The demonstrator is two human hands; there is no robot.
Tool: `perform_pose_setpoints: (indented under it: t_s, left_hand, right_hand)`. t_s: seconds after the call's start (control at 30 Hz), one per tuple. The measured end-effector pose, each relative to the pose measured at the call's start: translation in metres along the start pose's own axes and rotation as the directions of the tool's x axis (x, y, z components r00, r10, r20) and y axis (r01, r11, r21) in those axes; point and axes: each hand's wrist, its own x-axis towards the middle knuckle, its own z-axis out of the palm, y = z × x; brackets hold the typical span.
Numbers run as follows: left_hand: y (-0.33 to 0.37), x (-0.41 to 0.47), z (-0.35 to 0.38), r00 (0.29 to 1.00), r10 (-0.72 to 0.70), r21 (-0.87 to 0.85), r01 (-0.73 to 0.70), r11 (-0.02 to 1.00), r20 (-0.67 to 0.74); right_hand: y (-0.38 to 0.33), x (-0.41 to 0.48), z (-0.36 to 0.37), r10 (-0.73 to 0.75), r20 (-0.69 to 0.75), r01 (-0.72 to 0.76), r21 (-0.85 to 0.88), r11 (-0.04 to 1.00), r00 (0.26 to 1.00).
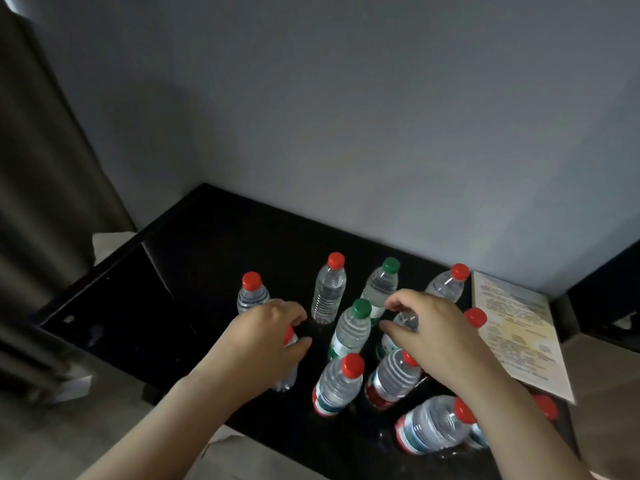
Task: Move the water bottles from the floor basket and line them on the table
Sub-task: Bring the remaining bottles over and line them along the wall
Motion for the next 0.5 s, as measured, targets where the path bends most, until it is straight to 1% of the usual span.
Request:
perform_pose_setpoints:
  t_s: [0.13,0.37,0.5]
  left_hand:
    - [-0.021,0.023,-0.005,0.999,-0.040,0.004,0.040,0.999,0.003]
    - [-0.063,0.073,-0.014,0.986,-0.160,0.062,0.162,0.985,-0.036]
    - [-0.085,0.088,-0.011,0.977,-0.215,0.053,0.215,0.975,0.002]
  right_hand:
    - [-0.003,0.032,0.008,-0.018,0.004,0.018,0.013,1.000,1.000]
    - [-0.005,0.109,0.032,-0.067,0.041,0.065,0.066,0.996,0.997]
    - [-0.006,0.144,0.052,-0.087,0.076,0.084,0.038,0.996,0.993]
